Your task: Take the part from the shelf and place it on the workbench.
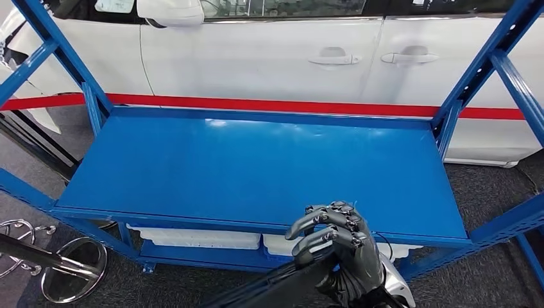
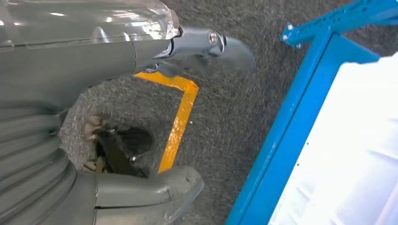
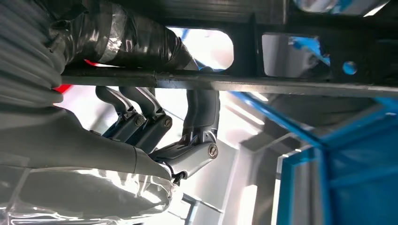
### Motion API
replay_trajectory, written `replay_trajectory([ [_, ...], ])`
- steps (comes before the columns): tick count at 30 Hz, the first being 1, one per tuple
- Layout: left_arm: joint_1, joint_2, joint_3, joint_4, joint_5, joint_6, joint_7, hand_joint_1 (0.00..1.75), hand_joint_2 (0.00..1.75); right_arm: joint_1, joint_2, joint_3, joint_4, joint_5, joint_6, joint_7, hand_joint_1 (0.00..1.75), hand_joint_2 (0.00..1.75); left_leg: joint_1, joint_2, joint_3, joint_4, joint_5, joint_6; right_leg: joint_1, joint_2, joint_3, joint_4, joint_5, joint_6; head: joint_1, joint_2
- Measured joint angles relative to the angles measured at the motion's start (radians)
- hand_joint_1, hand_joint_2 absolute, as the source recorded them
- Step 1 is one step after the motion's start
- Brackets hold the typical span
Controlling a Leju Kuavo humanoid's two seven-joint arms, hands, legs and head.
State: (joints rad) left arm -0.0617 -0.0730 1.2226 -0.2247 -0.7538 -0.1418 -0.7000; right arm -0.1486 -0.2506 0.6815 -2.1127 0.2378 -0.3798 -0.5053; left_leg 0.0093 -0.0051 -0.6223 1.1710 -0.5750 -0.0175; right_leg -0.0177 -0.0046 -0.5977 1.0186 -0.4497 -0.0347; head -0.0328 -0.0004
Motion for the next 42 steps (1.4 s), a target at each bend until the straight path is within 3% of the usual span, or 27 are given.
replay_trajectory([
  [2,0.000,0.001,0.000,0.000,0.000,0.003,0.000,0.00,1.75,0.001,-0.001,0.004,-0.013,-0.003,-0.003,-0.008,1.75,1.75,0.003,0.000,-0.028,0.102,-0.055,-0.006,0.002,-0.002,-0.016,0.004,0.009,-0.001,0.000,0.000],
  [3,0.000,0.001,0.000,0.000,0.000,0.004,0.000,0.00,1.75,0.001,-0.001,0.006,-0.018,-0.004,-0.004,-0.010,1.75,1.75,0.003,0.000,-0.022,0.110,-0.056,-0.006,0.002,-0.002,-0.025,0.007,0.014,0.000,0.000,0.000],
  [4,0.000,0.002,0.000,0.000,-0.001,0.005,0.000,0.00,1.75,0.002,-0.001,0.007,-0.023,-0.005,-0.006,-0.012,1.75,1.75,0.003,0.000,0.008,0.073,-0.037,-0.004,0.002,-0.002,-0.033,0.010,0.019,0.001,0.000,0.000],
  [7,-0.003,0.004,0.000,0.000,-0.002,0.006,0.000,0.00,1.75,0.002,-0.001,0.008,-0.035,-0.006,-0.012,-0.018,1.75,1.75,-0.001,-0.001,0.136,-0.136,0.031,0.008,0.004,0.000,-0.046,0.012,0.036,0.012,0.000,0.000],
  [8,-0.005,0.005,0.000,0.000,-0.002,0.007,0.000,0.00,1.75,0.001,-0.002,0.009,-0.038,-0.006,-0.014,-0.020,1.75,1.75,-0.004,-0.001,0.153,-0.170,0.040,0.013,0.004,0.000,-0.048,0.011,0.043,0.018,0.000,0.000],
  [11,-0.005,0.008,0.000,0.000,-0.003,0.005,0.000,0.00,1.75,0.001,-0.003,0.011,-0.042,0.000,-0.020,-0.021,1.75,1.75,-0.009,0.000,0.146,-0.183,0.064,0.030,0.002,0.000,-0.049,0.003,0.058,0.038,0.000,0.000],
  [12,-0.006,0.009,0.000,0.000,-0.004,0.004,0.000,0.00,1.75,0.002,-0.004,0.011,-0.043,0.004,-0.021,-0.021,1.75,1.75,-0.007,0.003,0.140,-0.188,0.077,0.038,0.002,0.001,-0.055,0.011,0.042,0.042,0.000,0.000],
  [13,-0.007,0.009,0.000,0.000,-0.004,0.003,0.000,0.00,1.75,0.002,-0.006,0.012,-0.043,0.006,-0.021,-0.020,1.75,1.75,-0.004,0.006,0.130,-0.193,0.091,0.046,0.003,0.002,-0.066,0.036,0.008,0.045,0.000,0.000],
  [15,-0.009,0.010,0.000,0.000,-0.006,0.002,0.000,0.00,1.75,0.004,-0.009,0.013,-0.043,0.003,-0.018,-0.020,1.75,1.75,-0.003,0.010,0.104,-0.194,0.114,0.058,0.002,0.003,-0.098,0.142,-0.096,0.049,0.000,0.000],
  [16,-0.009,0.011,0.000,0.000,-0.008,0.002,0.000,0.00,1.75,0.005,-0.011,0.013,-0.043,-0.001,-0.015,-0.020,1.75,1.75,-0.004,0.011,0.089,-0.192,0.124,0.059,0.002,0.003,-0.110,0.203,-0.133,0.051,0.000,0.000],
  [17,-0.009,0.012,0.000,0.000,-0.011,0.003,0.000,0.00,1.75,0.007,-0.013,0.013,-0.043,-0.004,-0.013,-0.021,1.75,1.75,-0.005,0.012,0.073,-0.189,0.134,0.058,0.001,0.003,-0.113,0.248,-0.146,0.054,0.000,0.000],
  [19,-0.009,0.014,0.000,0.000,-0.017,0.000,0.006,0.00,1.75,0.008,-0.016,0.013,-0.043,-0.009,-0.012,-0.025,1.75,1.75,-0.005,0.013,0.040,-0.178,0.150,0.054,0.000,0.003,-0.071,0.246,-0.110,0.056,0.000,0.000],
  [21,-0.009,0.017,-0.001,0.000,-0.023,-0.006,0.028,0.00,1.75,0.007,-0.017,0.011,-0.045,-0.009,-0.011,-0.030,1.75,1.75,-0.007,0.012,0.012,-0.161,0.160,0.047,-0.001,0.003,0.028,0.127,-0.075,0.054,0.000,0.000],
  [23,-0.007,0.023,-0.001,0.000,-0.031,-0.011,0.071,0.00,1.75,0.006,-0.019,0.005,-0.049,-0.005,-0.008,-0.034,1.75,1.75,-0.009,0.011,-0.005,-0.146,0.169,0.036,0.002,0.005,0.100,0.020,-0.086,0.045,0.000,0.000],
  [24,-0.005,0.027,-0.001,0.000,-0.037,-0.010,0.097,0.00,1.75,0.006,-0.020,0.001,-0.051,-0.002,-0.006,-0.036,1.75,1.75,-0.010,0.011,-0.009,-0.144,0.175,0.031,0.005,0.006,0.110,-0.001,-0.094,0.040,0.000,0.000],
  [26,0.001,0.038,-0.001,0.000,-0.048,-0.002,0.153,0.00,1.75,0.007,-0.023,-0.006,-0.053,0.008,-0.002,-0.039,1.75,1.75,-0.008,0.010,-0.014,-0.140,0.182,0.018,0.004,0.004,0.100,-0.008,-0.082,0.025,0.000,0.000],
  [27,0.005,0.043,-0.001,0.000,-0.052,0.003,0.177,0.00,1.75,0.008,-0.024,-0.009,-0.054,0.014,-0.001,-0.040,1.75,1.75,-0.007,0.008,-0.021,-0.128,0.165,0.012,0.003,0.003,0.091,-0.009,-0.072,0.016,0.000,0.000],
  [29,0.015,0.055,-0.001,0.000,-0.057,0.013,0.213,0.00,1.75,0.011,-0.026,-0.013,-0.057,0.025,-0.001,-0.042,1.75,1.75,-0.002,0.006,-0.047,-0.054,0.079,0.000,0.001,-0.001,0.067,-0.012,-0.048,0.002,0.000,0.000],
  [31,0.019,0.066,-0.001,0.000,-0.061,0.020,0.233,0.00,1.75,0.014,-0.030,-0.017,-0.059,0.032,-0.001,-0.044,1.75,1.75,0.001,0.006,-0.074,0.071,-0.010,-0.010,0.003,-0.001,0.037,-0.009,-0.024,-0.001,0.000,0.000],
  [32,0.020,0.069,-0.001,0.000,-0.063,0.021,0.238,0.00,1.75,0.016,-0.032,-0.019,-0.060,0.035,-0.001,-0.044,1.75,1.75,0.002,0.006,-0.077,0.120,-0.024,-0.013,0.003,-0.002,0.020,-0.007,-0.013,-0.001,0.000,0.000],
  [34,0.020,0.074,-0.001,0.000,-0.067,0.024,0.246,0.00,1.75,0.019,-0.035,-0.021,-0.062,0.044,-0.001,-0.045,1.75,1.75,0.002,0.006,-0.037,0.122,0.019,-0.013,0.004,-0.004,-0.014,0.001,0.007,0.002,0.000,0.000],
  [36,0.018,0.080,-0.001,0.000,-0.074,0.027,0.251,0.00,1.75,0.023,-0.041,-0.026,-0.069,0.063,-0.001,-0.045,1.75,1.75,0.001,0.006,0.072,-0.006,0.056,-0.005,0.006,-0.004,-0.041,0.009,0.025,0.008,0.000,0.000],
  [38,0.013,0.084,-0.001,0.000,-0.079,0.028,0.252,0.00,1.75,0.024,-0.049,-0.030,-0.079,0.081,-0.001,-0.043,1.75,1.75,-0.005,0.004,0.168,-0.144,0.039,0.008,0.007,-0.005,-0.051,0.011,0.044,0.018,0.000,0.000],
  [39,0.011,0.086,-0.001,0.000,-0.081,0.028,0.251,0.00,1.75,0.024,-0.054,-0.031,-0.083,0.088,-0.002,-0.041,1.75,1.75,-0.008,0.004,0.187,-0.179,0.029,0.015,0.007,-0.007,-0.051,0.007,0.054,0.024,0.000,0.000],
  [40,0.010,0.088,-0.001,0.000,-0.084,0.028,0.250,0.00,1.75,0.023,-0.058,-0.031,-0.086,0.093,-0.002,-0.038,1.75,1.75,-0.010,0.004,0.186,-0.193,0.034,0.022,0.006,-0.008,-0.051,0.002,0.066,0.031,0.000,0.000],
  [41,0.010,0.089,-0.001,0.000,-0.086,0.028,0.249,0.00,1.75,0.024,-0.063,-0.032,-0.088,0.096,-0.002,-0.036,1.75,1.75,-0.009,0.007,0.178,-0.196,0.047,0.030,0.005,-0.007,-0.053,-0.001,0.068,0.037,0.000,0.000],
  [42,0.010,0.089,-0.001,0.000,-0.087,0.028,0.249,0.00,1.75,0.024,-0.067,-0.032,-0.090,0.099,-0.003,-0.034,1.75,1.75,-0.007,0.010,0.169,-0.201,0.061,0.039,0.004,-0.004,-0.059,0.008,0.051,0.041,0.000,0.000],
])
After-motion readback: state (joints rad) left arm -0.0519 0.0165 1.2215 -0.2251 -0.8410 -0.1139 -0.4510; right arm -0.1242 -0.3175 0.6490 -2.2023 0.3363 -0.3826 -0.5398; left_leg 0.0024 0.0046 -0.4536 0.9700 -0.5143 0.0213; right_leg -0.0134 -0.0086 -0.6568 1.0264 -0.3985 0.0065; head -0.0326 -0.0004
